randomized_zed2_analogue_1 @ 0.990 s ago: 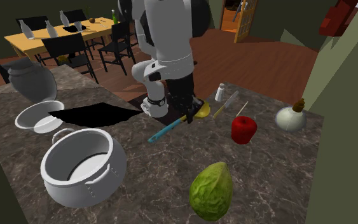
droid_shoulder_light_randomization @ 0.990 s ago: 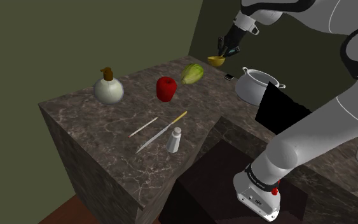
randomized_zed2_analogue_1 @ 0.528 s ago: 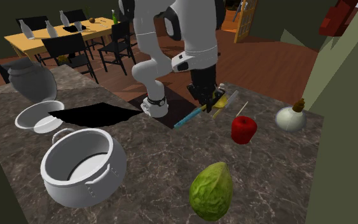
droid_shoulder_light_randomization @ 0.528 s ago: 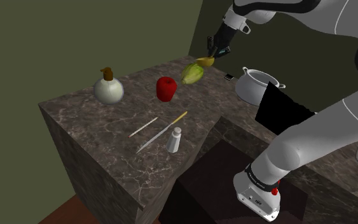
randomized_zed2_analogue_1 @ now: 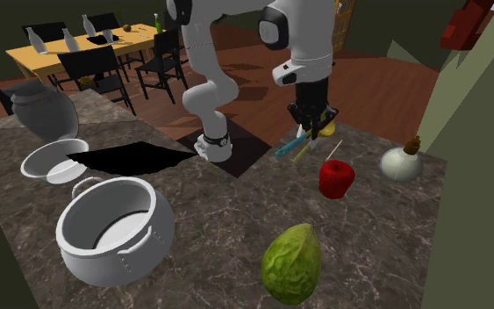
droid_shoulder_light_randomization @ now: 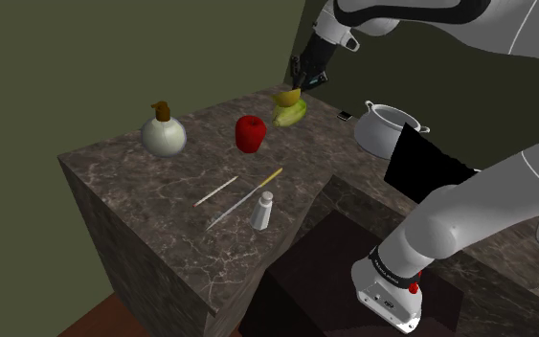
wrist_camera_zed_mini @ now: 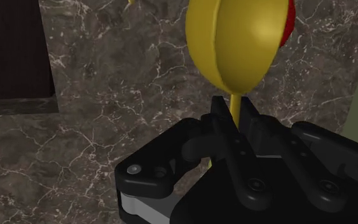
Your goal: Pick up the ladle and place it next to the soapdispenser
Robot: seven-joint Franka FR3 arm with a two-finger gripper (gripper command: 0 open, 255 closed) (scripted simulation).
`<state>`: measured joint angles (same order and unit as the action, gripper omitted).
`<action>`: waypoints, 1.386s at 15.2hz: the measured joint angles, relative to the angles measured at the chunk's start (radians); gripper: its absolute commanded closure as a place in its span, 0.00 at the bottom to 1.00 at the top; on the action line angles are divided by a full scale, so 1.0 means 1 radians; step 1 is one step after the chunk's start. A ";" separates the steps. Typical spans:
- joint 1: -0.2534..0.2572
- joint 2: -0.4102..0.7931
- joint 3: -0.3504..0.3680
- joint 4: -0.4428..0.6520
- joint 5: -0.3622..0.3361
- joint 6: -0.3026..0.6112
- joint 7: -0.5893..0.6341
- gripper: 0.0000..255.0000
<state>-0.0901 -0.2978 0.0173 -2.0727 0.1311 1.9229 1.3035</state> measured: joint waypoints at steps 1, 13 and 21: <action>0.010 0.001 0.019 0.005 0.001 0.000 0.028 1.00; 0.114 0.093 0.220 0.104 -0.013 0.026 0.336 1.00; 0.175 0.207 0.327 0.205 -0.065 0.047 0.520 1.00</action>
<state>0.0848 -0.0906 0.3445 -1.8677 0.0665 1.9702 1.8236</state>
